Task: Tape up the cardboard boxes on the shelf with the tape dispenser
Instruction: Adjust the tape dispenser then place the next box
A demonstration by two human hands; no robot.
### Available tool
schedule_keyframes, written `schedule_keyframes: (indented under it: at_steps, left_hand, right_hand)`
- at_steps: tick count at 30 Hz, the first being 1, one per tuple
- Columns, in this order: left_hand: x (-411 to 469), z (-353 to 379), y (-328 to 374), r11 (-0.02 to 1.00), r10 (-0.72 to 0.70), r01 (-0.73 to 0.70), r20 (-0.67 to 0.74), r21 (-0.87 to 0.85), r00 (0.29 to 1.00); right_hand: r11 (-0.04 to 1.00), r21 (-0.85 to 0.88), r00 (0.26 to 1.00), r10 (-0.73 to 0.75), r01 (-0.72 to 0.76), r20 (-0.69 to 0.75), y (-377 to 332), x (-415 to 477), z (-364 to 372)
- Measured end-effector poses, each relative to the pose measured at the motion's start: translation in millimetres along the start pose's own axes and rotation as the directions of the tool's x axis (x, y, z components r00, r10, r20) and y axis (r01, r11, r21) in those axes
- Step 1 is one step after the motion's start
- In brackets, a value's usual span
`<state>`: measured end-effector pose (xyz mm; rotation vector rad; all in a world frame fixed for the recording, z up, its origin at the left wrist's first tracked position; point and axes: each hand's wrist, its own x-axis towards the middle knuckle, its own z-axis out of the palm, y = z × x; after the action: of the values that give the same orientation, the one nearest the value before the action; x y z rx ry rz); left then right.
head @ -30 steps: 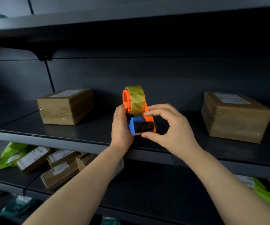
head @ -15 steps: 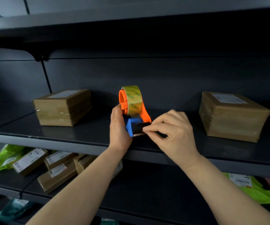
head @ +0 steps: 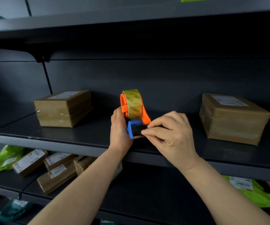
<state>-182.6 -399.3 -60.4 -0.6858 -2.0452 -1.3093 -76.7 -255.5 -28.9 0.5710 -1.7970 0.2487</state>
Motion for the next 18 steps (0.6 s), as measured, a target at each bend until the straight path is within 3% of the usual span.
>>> schedule_keyframes:
  at_steps: [7, 14, 18]
  left_hand:
    - [1.7, 0.0, 0.2, 0.999, -0.018, 0.016, 0.054, 0.040, 0.998]
    - [3.0, 6.0, -7.6, 0.965, 0.045, -0.021, -0.087, 0.260, 0.995]
    - [1.7, 7.6, 1.8, 0.950, 0.069, 0.003, -0.220, 0.312, 0.973]
  right_hand:
    - [1.000, -0.006, 1.000, 0.021, -0.021, -0.008, -0.2, -3.3, 4.1]
    - [0.990, -0.020, 0.989, 0.138, -0.139, -0.062, 5.7, -8.2, 3.8]
    - [0.991, 0.000, 0.989, 0.132, -0.133, -0.071, 9.3, -7.1, -2.2]
